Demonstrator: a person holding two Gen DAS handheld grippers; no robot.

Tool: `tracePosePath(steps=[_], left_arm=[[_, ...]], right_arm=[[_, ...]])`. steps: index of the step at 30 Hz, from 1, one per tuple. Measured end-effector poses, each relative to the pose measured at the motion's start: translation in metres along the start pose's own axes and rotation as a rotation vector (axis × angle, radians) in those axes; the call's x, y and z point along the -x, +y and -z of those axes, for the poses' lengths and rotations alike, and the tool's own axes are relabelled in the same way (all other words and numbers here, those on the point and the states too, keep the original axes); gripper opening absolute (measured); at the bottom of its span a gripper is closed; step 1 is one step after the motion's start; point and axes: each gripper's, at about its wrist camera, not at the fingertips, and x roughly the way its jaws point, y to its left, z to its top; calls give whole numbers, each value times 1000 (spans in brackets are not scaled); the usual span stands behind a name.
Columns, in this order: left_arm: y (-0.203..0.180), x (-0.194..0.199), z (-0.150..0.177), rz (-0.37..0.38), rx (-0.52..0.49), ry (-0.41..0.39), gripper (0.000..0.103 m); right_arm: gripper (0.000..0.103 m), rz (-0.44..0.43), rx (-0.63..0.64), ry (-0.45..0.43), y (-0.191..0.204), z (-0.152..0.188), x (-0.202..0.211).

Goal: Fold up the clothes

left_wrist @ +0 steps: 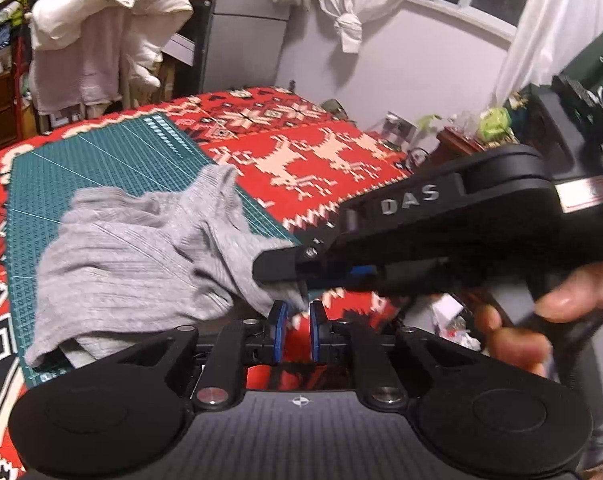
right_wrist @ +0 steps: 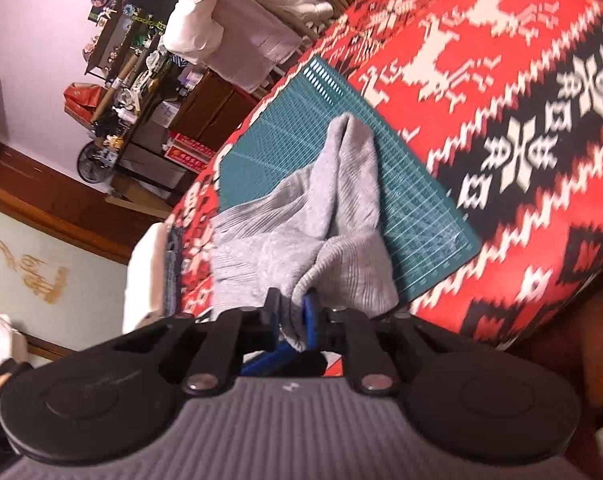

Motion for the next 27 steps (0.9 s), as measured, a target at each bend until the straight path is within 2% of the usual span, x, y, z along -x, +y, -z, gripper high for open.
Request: tracePosePath(steps=[6,10,12,15,19,23,25,27], left_arm=[[9,7,-10,43,10,21,10],[27,15,-38,40,13,0,19],[35,9,-58,12,-13,-13,22],[46,-10,-90,-32,-84,-25,26],[53,-55,-126,-55,-172,1,26],[65,-101,-147,-57,-247,60,25],[74,-119,-150,-60,-289,90,19],[86,-136,-154,-52,-292,129,19]], right_arm=[[12,57,17,-17,-17,-10,6],[12,110,53,-18,-33,-15,7],[12,145,93,-21,-37,-16,7],[12,176,145,-28,-43,-16,4],[11,197,159,-43,-51,-19,4],[11,192,131,-51,-64,-27,7],[11,185,118,-53,-68,-30,8],[11,176,111,-55,-70,-33,9]])
